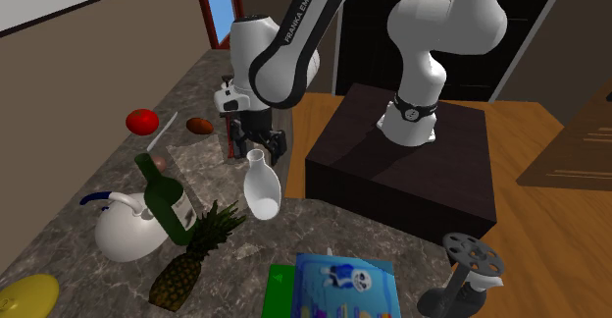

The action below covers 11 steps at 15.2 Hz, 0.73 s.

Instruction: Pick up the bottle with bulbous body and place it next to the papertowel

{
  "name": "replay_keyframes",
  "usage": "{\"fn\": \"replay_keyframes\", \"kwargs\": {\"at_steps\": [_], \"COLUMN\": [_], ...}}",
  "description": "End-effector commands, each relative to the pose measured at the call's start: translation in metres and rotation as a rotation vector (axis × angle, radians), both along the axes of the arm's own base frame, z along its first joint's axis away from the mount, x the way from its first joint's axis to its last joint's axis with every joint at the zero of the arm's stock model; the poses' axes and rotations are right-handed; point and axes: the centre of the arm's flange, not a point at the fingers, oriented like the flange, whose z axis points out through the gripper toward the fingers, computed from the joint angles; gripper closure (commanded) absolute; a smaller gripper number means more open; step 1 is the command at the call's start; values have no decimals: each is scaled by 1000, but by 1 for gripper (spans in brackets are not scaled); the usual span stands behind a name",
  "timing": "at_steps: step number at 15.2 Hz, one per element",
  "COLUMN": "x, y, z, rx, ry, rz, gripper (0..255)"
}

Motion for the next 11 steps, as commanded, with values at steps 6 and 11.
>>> {"fn": "replay_keyframes", "kwargs": {"at_steps": [6, 11], "x": [0, 0], "y": [0, 0], "z": [0, 0], "rx": [0, 0], "ry": [0, 0], "rz": [0, 0], "gripper": [255, 255]}}
